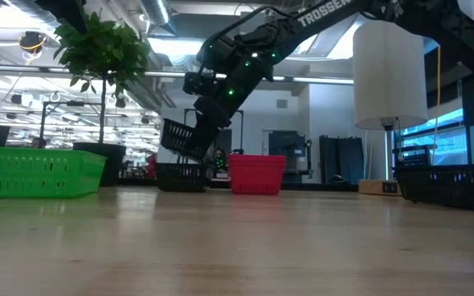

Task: Stack baskets by color
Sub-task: Stack the middle left black bin on the top black bin

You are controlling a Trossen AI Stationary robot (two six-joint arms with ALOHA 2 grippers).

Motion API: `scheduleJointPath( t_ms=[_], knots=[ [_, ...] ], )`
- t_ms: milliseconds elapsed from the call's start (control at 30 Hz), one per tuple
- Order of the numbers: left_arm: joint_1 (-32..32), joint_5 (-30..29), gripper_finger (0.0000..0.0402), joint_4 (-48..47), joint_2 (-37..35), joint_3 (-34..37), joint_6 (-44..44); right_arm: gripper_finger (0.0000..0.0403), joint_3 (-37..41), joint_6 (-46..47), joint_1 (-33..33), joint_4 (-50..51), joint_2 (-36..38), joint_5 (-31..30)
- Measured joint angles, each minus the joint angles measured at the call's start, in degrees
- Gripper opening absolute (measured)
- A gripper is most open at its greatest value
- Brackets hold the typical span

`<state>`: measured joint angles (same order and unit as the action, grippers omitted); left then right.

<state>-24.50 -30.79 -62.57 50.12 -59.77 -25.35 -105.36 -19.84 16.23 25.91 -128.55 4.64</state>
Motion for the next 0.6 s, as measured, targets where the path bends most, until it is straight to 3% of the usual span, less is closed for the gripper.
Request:
scheduleJointPath(
  t_ms=[600],
  knots=[
    [-0.01,0.25,0.0000,0.00,0.01,0.00,0.25,0.0073,-0.97,0.09,-0.02,-2.58,0.00,0.00]
  ],
)
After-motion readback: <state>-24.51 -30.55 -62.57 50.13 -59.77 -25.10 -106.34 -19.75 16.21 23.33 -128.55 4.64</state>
